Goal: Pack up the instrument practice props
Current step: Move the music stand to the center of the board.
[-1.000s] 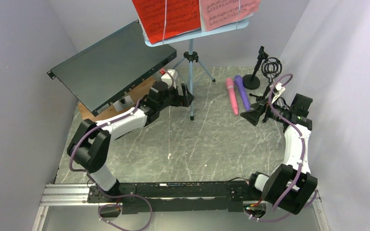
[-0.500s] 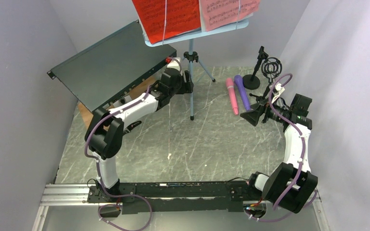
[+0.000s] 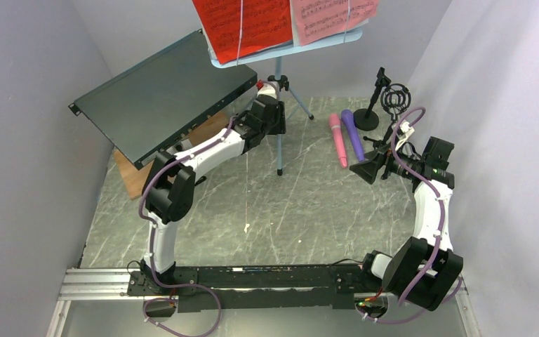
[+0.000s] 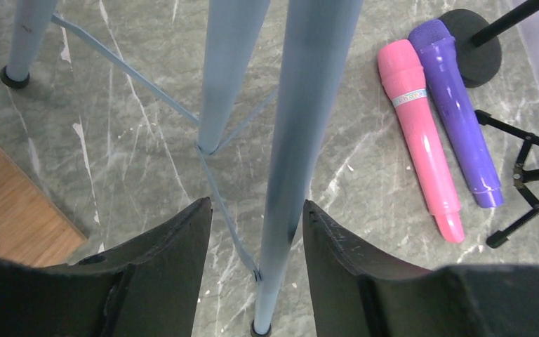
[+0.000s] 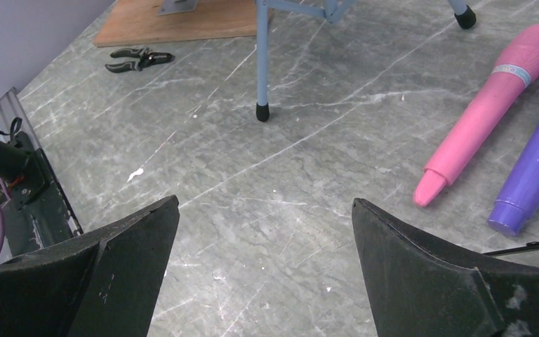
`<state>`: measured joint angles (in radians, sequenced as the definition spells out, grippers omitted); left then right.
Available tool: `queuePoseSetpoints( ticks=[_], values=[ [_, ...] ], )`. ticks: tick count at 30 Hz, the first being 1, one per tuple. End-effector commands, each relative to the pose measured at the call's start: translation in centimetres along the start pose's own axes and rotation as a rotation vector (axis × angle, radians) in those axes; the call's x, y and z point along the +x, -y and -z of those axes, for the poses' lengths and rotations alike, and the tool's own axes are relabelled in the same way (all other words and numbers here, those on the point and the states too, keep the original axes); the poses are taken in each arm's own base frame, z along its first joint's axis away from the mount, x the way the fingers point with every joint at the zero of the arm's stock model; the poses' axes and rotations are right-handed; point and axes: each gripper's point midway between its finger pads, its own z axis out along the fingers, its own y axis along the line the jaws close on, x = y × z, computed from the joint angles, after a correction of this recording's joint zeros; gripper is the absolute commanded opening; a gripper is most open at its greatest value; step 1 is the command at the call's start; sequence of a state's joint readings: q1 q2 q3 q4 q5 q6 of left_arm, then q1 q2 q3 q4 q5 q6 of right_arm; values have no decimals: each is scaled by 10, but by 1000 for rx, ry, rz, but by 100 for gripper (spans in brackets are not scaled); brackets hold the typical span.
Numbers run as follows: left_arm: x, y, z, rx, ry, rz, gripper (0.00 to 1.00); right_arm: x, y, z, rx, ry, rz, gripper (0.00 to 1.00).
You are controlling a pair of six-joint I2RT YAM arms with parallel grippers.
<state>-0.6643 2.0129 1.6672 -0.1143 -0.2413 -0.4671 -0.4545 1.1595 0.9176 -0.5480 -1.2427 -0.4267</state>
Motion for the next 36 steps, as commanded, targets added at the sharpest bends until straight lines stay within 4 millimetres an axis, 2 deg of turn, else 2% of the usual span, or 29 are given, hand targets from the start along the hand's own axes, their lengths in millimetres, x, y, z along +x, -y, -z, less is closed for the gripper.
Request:
queuePoseSetpoints(
  ticks=[1,3,10,17,23,36],
  values=[
    [-13,6,-2,-37,23,-21,54,-6,-3,-2,-29,15,36,96],
    [-13,8,-3,-46,23,-29,52,-6,-4,-2,-30,14,36,96],
    [-8,19,-2,-37,5,-59,28,-5,-5,-4,-37,11,34,96],
    [-6,26,4,-14,4,-45,10,-4,-6,-6,-43,9,32,96],
    [-8,37,14,25,6,-30,5,-4,-6,-6,-45,6,38,96],
    [-2,64,46,123,-5,8,2,-4,-8,-7,-47,4,43,96]
  ],
)
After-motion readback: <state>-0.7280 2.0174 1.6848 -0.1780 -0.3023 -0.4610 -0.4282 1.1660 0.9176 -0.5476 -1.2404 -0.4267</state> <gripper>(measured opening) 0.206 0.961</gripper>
